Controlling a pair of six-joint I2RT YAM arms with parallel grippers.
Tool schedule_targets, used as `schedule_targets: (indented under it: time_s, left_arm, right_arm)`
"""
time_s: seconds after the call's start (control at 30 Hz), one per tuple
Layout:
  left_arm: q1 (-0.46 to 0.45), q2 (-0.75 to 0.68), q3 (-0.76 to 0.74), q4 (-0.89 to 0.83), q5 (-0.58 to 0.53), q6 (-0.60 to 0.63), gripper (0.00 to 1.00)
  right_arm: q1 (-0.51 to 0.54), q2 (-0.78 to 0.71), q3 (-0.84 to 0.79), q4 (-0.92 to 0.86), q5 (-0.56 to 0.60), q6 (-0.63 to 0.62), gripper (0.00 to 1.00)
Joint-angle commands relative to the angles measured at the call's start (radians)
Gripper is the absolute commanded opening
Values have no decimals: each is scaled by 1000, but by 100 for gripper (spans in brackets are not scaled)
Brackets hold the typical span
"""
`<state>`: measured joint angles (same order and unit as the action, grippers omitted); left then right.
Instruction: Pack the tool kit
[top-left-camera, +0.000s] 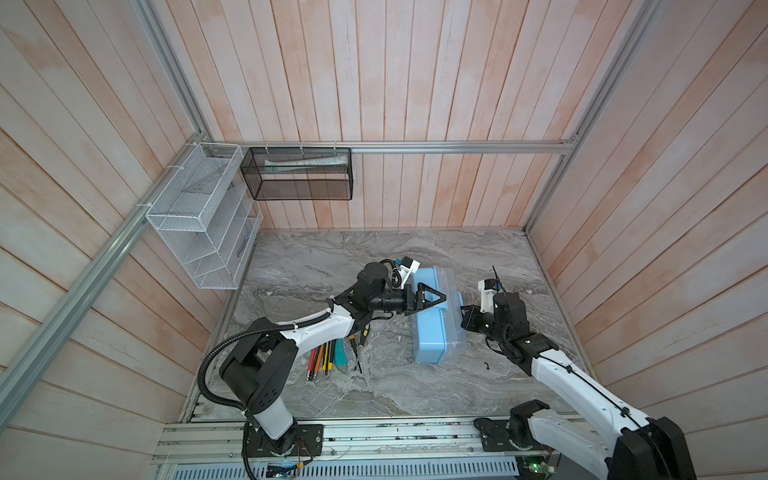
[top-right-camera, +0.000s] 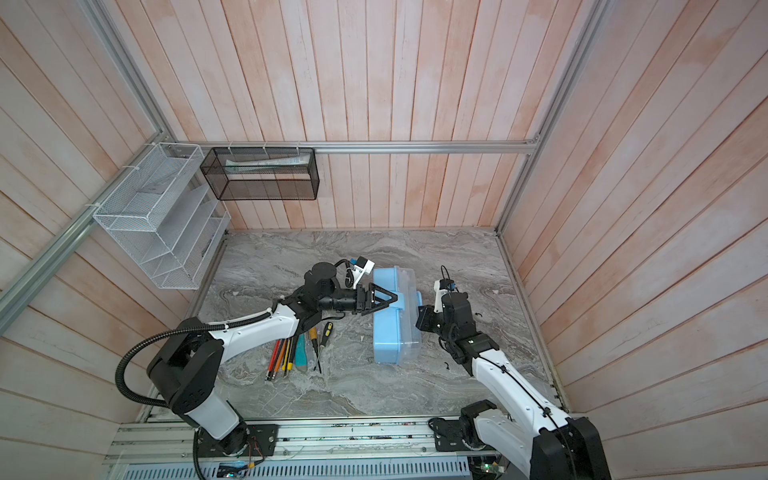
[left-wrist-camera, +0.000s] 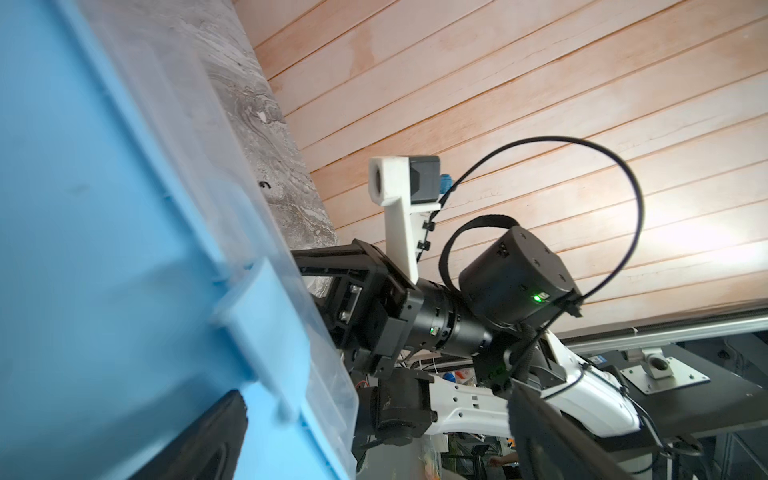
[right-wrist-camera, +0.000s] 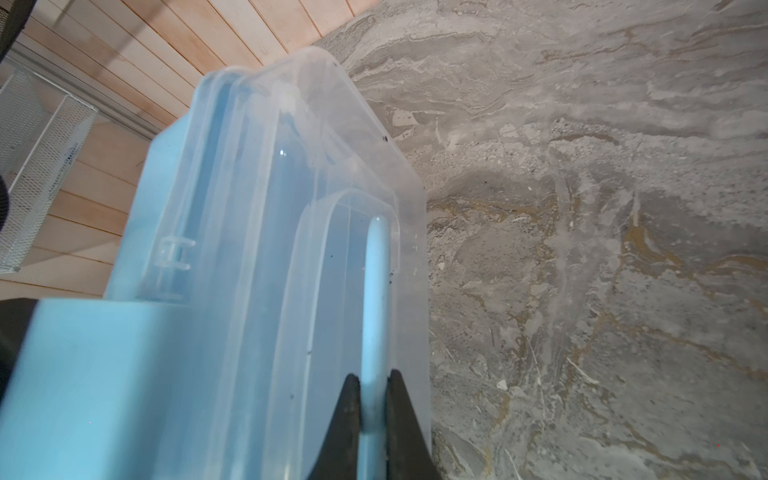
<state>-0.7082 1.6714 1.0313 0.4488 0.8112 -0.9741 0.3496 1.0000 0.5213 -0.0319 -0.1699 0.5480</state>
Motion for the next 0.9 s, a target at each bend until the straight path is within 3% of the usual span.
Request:
schedule_targets:
  time_s: [0.0,0.17,0.27,0.43,0.53,0.87]
  left_arm:
    - [-2,-32,22,95,46,6,100]
    - [25,-71,15,63,44,28,100]
    - [59,-115,15,-57,21,101,100]
    - [151,-241,55,-470,-171,369,100]
    - [171,-295,62,-599,-273,467,100]
    - [179,-321,-124,-589,-363,469,100]
  right_arm:
    - [15,-14,44,22,-10,-22,0]
    - [16,-24,57,7,20,-21,0]
    - [15,-32,73,4,24,-16,0]
    - [24,-43,131,-17,26,-8,0]
    - [38,-34,156,-13,27,-1,0]
    - [98,48,189,57,21,60,0]
